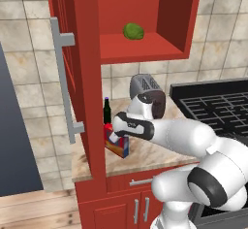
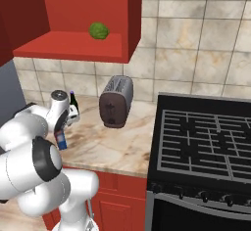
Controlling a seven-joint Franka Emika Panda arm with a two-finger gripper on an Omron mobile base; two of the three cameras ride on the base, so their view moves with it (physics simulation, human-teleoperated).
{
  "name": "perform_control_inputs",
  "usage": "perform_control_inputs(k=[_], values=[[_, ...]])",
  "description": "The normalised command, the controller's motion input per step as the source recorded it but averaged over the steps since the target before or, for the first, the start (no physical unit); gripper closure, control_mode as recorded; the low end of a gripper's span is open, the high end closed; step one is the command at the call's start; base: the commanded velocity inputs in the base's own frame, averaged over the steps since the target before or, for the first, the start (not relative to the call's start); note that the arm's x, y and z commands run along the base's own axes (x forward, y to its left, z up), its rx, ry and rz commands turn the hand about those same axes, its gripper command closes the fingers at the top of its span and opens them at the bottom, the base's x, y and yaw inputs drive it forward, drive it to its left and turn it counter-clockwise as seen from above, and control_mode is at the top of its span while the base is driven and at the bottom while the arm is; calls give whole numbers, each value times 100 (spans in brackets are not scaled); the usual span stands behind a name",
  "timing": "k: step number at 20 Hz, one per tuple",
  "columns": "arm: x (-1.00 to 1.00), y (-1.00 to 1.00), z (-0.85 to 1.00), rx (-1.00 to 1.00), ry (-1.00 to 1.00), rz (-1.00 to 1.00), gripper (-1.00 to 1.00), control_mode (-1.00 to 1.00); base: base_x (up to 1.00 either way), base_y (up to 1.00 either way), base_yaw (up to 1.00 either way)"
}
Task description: Pick the canned food and boxed food from the counter and place them in the cabinets closest to them.
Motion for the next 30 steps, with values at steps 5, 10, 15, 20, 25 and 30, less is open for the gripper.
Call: perform_control_inputs(k=[5,10,15,20,25,30], values=[[0,7,-17,-5,2,3,-100,-100,0,0,0],[0,0,-1,-1,1,0,100,-100,0,0,0],[0,0,0,0,0,0,100,-100,0,0,0],[0,0,0,0,0,0,100,-100,0,0,0],[0,0,0,0,0,0,100,-100,0,0,0],[0,0,10,0,-1,0,100,-100,0,0,0]])
